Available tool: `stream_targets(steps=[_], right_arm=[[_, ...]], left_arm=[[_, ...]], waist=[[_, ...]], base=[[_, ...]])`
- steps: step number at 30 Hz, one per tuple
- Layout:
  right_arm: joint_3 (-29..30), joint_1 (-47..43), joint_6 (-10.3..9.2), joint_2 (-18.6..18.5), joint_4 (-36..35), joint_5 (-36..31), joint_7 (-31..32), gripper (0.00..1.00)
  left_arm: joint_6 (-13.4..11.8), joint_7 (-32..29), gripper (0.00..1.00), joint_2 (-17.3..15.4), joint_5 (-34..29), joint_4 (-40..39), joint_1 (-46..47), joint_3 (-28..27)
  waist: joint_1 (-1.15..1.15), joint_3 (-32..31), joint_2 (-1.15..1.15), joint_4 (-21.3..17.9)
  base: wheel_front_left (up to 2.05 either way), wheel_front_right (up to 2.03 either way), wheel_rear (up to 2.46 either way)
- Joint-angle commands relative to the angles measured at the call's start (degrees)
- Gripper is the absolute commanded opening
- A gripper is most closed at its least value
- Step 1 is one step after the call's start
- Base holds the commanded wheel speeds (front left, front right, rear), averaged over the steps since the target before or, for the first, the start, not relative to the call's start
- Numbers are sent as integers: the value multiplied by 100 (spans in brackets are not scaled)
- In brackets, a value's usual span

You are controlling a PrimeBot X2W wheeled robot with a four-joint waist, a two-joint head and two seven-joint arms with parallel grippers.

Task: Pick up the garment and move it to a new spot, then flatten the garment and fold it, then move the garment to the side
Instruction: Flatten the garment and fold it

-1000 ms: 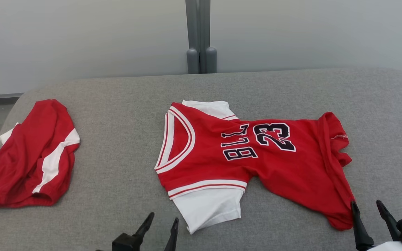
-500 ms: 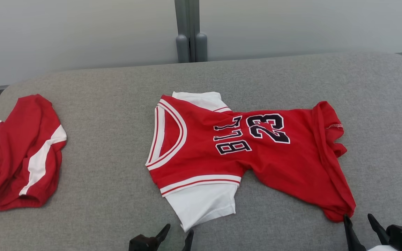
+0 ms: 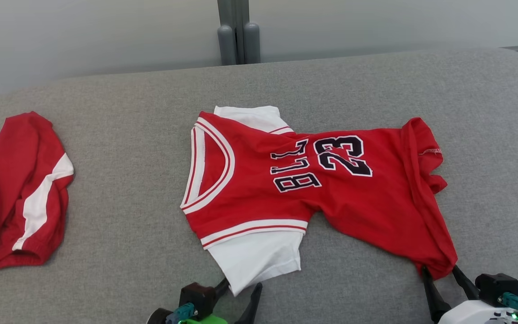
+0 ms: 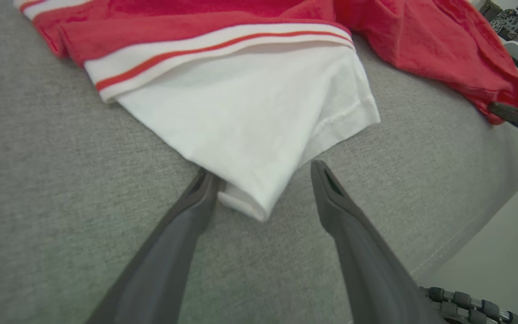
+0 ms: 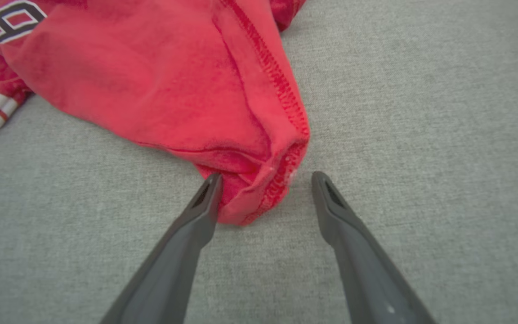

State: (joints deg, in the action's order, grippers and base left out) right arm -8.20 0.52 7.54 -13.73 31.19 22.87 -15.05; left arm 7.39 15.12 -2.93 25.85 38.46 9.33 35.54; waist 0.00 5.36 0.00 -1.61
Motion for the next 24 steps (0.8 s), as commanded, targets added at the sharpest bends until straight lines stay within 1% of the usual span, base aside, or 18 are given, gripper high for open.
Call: stream_targets(steps=[1, 2, 3, 4, 5, 10, 14, 16, 20, 24], right_arm=[[-54, 107, -11, -13, 67, 72, -17, 100], [-81, 136, -11, -23, 94, 110, -17, 54], [-112, 161, -11, -40, 119, 160, -17, 22], [-136, 177, -11, -49, 125, 203, -17, 0], [-182, 194, -11, -56, 94, 250, -17, 0], [-434, 81, -10, -179, -303, 263, -18, 0], [-553, -103, -10, -295, -1001, 225, -17, 0], [-556, -134, -10, -346, -1347, 216, -17, 0], [-646, 122, -10, -451, -1907, 171, -17, 0], [-943, 752, -10, -606, -2209, 282, -17, 0]], left_arm=[[12, 3, 100, -8, 146, 40, 122, 53], [12, 3, 80, -8, 183, 43, 159, 84], [12, 3, 46, -5, 269, -7, 208, 134], [12, 3, 25, -5, 368, -46, 236, 157], [12, 3, 0, -7, 489, -78, 256, 183], [12, 3, 0, -9, 634, -320, 351, 265], [12, 2, 0, -9, 581, -732, 292, -12], [12, 2, 0, -22, 557, -991, 287, -239], [12, 3, 0, -162, 452, -1503, 494, -668], [12, 3, 0, -386, 536, -1883, 964, -937]], waist=[[0, 20, 0, 15], [0, 27, 0, 21], [0, 33, 0, 28], [0, 39, 0, 33], [0, 42, 0, 37], [0, 40, 0, 48], [0, 35, 0, 40], [0, 35, 0, 24], [0, 28, 0, -36], [0, 94, 0, -91]], base=[[0, 0, 0], [0, 0, 0], [0, 0, 0], [0, 0, 0], [0, 0, 0], [0, 0, 0], [0, 0, 0], [0, 0, 0], [0, 0, 0], [0, 0, 0]])
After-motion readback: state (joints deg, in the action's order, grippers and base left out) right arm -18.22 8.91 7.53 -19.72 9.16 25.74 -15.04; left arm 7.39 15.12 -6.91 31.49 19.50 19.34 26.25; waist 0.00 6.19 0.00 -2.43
